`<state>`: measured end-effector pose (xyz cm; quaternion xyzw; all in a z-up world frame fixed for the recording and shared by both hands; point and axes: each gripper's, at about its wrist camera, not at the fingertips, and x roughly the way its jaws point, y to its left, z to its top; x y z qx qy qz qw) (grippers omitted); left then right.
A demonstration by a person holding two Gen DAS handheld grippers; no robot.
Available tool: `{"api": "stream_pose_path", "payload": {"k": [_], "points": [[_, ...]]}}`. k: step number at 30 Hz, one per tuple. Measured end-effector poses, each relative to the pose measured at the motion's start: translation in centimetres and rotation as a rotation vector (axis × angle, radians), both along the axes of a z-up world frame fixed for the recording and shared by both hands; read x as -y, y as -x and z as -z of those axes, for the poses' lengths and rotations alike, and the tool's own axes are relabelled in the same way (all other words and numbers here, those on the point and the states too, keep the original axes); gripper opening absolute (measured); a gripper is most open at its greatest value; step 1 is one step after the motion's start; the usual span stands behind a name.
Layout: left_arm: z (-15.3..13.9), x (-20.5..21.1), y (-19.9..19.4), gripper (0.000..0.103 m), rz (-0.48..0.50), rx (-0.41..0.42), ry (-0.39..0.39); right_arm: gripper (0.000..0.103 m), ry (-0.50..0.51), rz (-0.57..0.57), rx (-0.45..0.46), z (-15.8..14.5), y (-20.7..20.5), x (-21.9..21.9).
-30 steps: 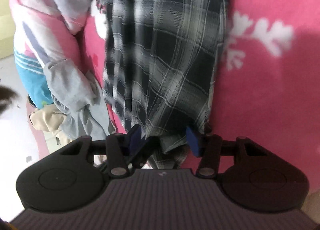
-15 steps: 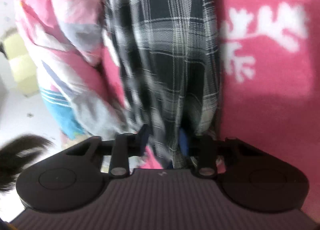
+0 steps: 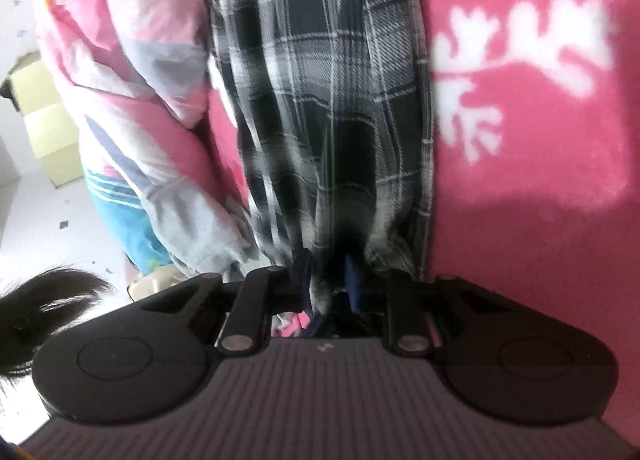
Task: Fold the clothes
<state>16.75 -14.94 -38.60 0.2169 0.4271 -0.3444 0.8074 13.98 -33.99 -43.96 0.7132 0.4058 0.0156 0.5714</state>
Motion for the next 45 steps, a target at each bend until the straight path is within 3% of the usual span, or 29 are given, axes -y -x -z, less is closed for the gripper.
{"api": "stream_pose_path", "payload": {"k": [5, 12, 16, 21, 23, 26, 30, 33, 36, 39, 42, 45], "points": [[0.4, 0.3, 2.9, 0.006, 0.116, 0.057, -0.045, 0.021, -0.021, 0.031, 0.001, 0.5, -0.8, -0.5], [0.9, -0.6, 2.0, 0.011, 0.086, -0.019, -0.022, 0.017, -0.015, 0.189, 0.140, 1.4, 1.2, -0.7], [1.5, -0.8, 3.0, 0.011, 0.129, -0.003, -0.043, 0.012, 0.132, 0.190, 0.144, 1.2, 1.6, 0.5], [1.3, -1.7, 3.4, 0.017, 0.126, -0.004, -0.036, 0.024, 0.276, 0.176, 0.093, -1.6, 3.3, 4.4], [1.2, -2.2, 3.4, 0.018, 0.120, -0.006, -0.035, 0.026, 0.391, 0.169, 0.064, -3.9, 4.3, 6.3], [0.4, -3.3, 3.6, 0.019, 0.097, -0.010, -0.016, 0.024, 0.606, 0.006, 0.103, -7.1, 3.8, 7.3], [-0.7, -4.8, 3.7, 0.025, 0.051, -0.002, 0.020, 0.022, 0.843, -0.366, 0.321, -10.9, -0.7, 3.1], [0.5, -5.1, 3.7, 0.025, 0.061, -0.046, -0.022, 0.022, 1.001, -0.651, 0.440, -10.4, -3.2, -1.1], [1.5, -5.4, 3.7, 0.026, 0.053, -0.079, -0.035, 0.019, 1.186, -0.925, 0.418, -6.4, -3.3, -3.8], [0.6, -6.1, 3.3, 0.031, 0.004, -0.114, 0.004, 0.020, 1.275, -1.000, 0.447, -7.1, -3.0, -4.8], [-0.7, -8.0, 2.6, 0.038, -0.091, -0.188, 0.066, 0.022, 1.265, -0.983, 0.435, -9.3, -3.2, -5.1], [-1.9, -11.1, 1.9, 0.043, -0.212, -0.272, 0.133, 0.023, 1.228, -0.975, 0.508, -11.4, -3.4, -6.6]]}}
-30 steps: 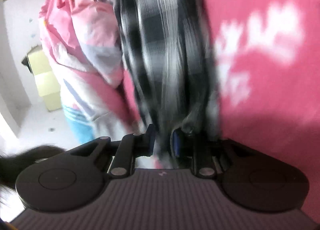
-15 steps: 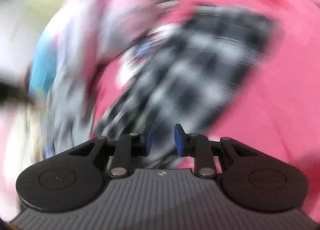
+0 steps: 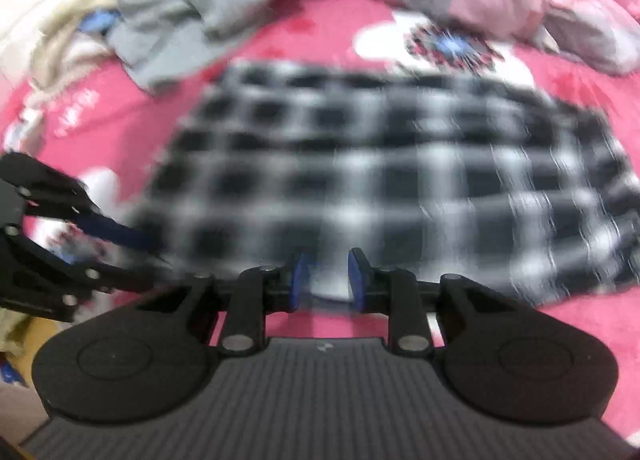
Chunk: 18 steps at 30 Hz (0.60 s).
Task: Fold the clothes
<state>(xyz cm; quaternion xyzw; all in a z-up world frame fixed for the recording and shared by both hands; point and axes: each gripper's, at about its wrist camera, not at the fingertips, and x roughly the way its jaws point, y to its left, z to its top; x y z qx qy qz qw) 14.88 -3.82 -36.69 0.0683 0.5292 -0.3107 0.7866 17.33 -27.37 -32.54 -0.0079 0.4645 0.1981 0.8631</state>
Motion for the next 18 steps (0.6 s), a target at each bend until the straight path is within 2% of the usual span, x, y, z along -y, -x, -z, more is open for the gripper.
{"api": "stream_pose_path", "payload": {"k": [2, 6, 8, 11, 15, 17, 18], "points": [[-0.2, -2.3, -0.9, 0.043, -0.095, -0.062, 0.027, 0.025, -0.016, -0.083, 0.015, -0.5, 0.2, -1.8], [0.4, -6.2, -3.3, 0.043, -0.277, -0.159, 0.064, 0.036, -0.002, -0.304, 0.024, 0.4, 1.0, -7.5], [0.8, -7.8, -4.4, 0.044, -0.357, -0.194, 0.087, 0.051, 0.023, -0.387, 0.062, 0.8, 1.5, -10.2], [1.3, -9.7, -5.5, 0.044, -0.444, -0.235, 0.126, 0.059, 0.082, -0.480, 0.103, 1.3, 2.8, -13.7], [1.6, -10.5, -6.3, 0.045, -0.484, -0.248, 0.159, 0.057, 0.235, -0.530, 0.121, 3.2, 3.7, -16.5], [1.8, -10.6, -6.6, 0.045, -0.486, -0.249, 0.170, 0.056, 0.261, -0.532, 0.122, 3.6, 3.6, -16.9], [2.0, -10.5, -6.8, 0.045, -0.487, -0.247, 0.174, 0.052, 0.260, -0.520, 0.116, 3.6, 3.4, -16.8]]}}
